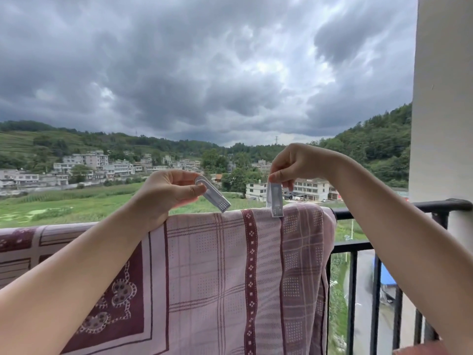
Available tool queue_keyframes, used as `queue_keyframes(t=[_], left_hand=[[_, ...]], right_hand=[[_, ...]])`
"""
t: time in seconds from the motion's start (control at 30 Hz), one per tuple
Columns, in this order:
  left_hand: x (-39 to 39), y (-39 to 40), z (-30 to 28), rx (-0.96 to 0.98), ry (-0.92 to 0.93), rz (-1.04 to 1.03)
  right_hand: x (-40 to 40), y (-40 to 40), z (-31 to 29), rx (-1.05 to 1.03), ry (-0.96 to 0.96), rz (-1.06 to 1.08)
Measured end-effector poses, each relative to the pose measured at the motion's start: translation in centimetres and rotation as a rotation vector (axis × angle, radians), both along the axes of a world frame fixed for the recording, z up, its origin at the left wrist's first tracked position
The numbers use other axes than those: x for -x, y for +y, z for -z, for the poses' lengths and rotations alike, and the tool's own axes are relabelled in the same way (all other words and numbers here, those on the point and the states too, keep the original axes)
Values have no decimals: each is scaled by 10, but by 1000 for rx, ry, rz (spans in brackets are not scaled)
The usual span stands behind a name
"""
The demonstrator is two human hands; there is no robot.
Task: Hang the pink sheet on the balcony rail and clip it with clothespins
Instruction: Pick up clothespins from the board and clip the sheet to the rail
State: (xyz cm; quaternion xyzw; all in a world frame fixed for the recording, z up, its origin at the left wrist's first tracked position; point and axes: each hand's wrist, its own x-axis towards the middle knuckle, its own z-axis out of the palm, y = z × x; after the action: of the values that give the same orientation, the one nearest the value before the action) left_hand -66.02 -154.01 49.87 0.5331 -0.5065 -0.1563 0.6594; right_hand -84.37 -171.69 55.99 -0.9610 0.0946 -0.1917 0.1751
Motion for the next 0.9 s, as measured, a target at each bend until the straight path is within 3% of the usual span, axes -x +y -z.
queue_keyframes(t=[0.53, 0.77, 0.9], left_hand=[[32, -33, -3, 1, -46, 63], [37, -40, -3, -13, -60, 66], [34, -38, -3, -17, -71, 67]], right_hand=[[31, -21, 9, 12, -59, 25], [24, -17, 6, 11, 32, 31], [28, -14, 5, -21, -45, 18]])
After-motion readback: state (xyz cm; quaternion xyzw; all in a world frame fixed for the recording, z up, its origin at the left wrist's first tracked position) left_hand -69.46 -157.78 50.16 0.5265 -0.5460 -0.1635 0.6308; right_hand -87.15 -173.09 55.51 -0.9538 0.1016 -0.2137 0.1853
